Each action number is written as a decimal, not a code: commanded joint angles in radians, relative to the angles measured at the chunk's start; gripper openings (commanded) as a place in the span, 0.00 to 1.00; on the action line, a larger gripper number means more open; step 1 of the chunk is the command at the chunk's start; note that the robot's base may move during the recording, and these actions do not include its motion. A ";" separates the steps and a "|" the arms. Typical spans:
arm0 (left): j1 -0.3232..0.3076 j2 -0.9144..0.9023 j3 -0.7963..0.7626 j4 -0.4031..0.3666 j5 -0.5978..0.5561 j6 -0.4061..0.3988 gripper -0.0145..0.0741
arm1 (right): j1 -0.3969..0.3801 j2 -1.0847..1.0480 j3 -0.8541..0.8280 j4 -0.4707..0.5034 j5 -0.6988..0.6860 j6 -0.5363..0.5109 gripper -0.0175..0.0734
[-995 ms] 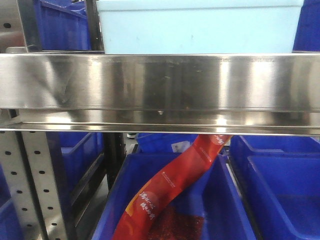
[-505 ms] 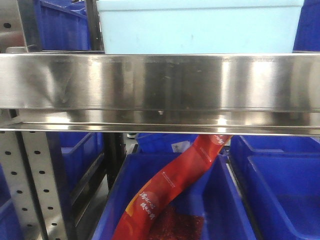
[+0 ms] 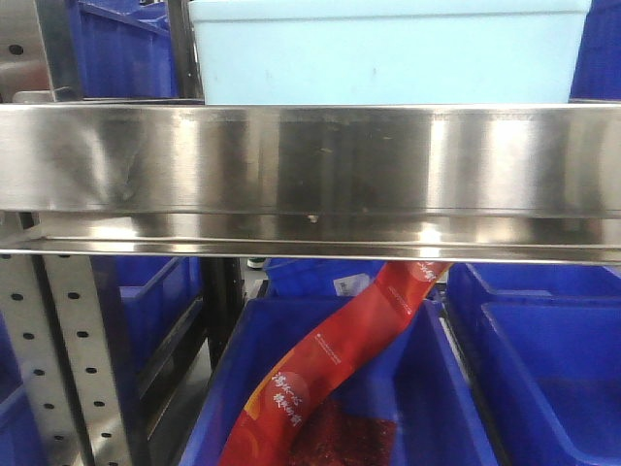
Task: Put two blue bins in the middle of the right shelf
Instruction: 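Lower the light-blue bin onto the upper shelf rollers with both grippers, then open both grippers and pull them back from the bin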
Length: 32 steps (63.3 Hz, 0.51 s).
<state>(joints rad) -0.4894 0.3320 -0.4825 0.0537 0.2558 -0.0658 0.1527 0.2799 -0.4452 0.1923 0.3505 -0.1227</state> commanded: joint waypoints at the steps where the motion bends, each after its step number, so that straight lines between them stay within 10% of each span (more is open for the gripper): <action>1: 0.064 -0.041 0.024 -0.096 -0.021 0.118 0.04 | -0.002 -0.003 0.005 -0.010 -0.030 -0.004 0.03; 14: 0.250 -0.193 0.188 -0.098 -0.040 0.143 0.04 | -0.002 -0.003 0.005 -0.010 -0.030 -0.004 0.03; 32: 0.333 -0.332 0.463 -0.121 -0.179 0.143 0.04 | -0.002 -0.003 0.005 -0.010 -0.030 -0.004 0.03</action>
<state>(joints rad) -0.1632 0.0095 -0.0730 -0.0515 0.1562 0.0758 0.1527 0.2799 -0.4452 0.1923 0.3449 -0.1227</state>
